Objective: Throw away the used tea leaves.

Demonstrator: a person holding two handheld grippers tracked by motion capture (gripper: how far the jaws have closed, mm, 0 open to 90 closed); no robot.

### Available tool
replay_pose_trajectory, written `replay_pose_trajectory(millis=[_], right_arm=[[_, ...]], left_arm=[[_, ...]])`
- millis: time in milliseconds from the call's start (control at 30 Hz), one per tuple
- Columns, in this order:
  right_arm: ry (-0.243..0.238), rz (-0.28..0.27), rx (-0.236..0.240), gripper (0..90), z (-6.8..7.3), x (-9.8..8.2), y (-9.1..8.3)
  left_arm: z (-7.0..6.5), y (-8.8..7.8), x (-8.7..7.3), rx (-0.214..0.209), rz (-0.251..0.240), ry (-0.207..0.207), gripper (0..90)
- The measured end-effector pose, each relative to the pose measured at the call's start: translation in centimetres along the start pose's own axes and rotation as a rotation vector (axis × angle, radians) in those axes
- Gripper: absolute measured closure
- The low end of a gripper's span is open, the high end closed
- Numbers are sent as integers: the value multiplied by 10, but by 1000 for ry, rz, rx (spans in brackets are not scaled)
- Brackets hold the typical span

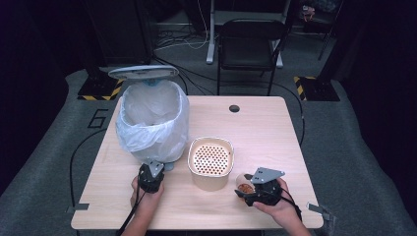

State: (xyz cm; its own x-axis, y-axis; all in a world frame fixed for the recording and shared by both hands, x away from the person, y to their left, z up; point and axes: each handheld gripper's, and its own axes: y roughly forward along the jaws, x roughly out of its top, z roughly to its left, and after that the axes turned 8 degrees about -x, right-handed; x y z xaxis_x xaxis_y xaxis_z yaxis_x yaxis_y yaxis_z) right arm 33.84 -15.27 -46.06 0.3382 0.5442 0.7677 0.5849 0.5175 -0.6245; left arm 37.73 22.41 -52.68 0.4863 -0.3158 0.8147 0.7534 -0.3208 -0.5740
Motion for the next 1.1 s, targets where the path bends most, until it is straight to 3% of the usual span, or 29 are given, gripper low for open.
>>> replay_pose_trajectory(millis=[367,633,800,1100], right_arm=[[11,-3,-37,348,-26,11,2],[-6,-22,-62,356,-52,37,4],[10,-32,-71,358,-66,52,5],[0,-26,-87,358,-85,71,10]], left_arm=[[0,0,0,1,0,2,900],[-1,0,0,8,-3,4,900],[0,0,0,7,-4,3,900],[0,0,0,6,-4,2,900]])
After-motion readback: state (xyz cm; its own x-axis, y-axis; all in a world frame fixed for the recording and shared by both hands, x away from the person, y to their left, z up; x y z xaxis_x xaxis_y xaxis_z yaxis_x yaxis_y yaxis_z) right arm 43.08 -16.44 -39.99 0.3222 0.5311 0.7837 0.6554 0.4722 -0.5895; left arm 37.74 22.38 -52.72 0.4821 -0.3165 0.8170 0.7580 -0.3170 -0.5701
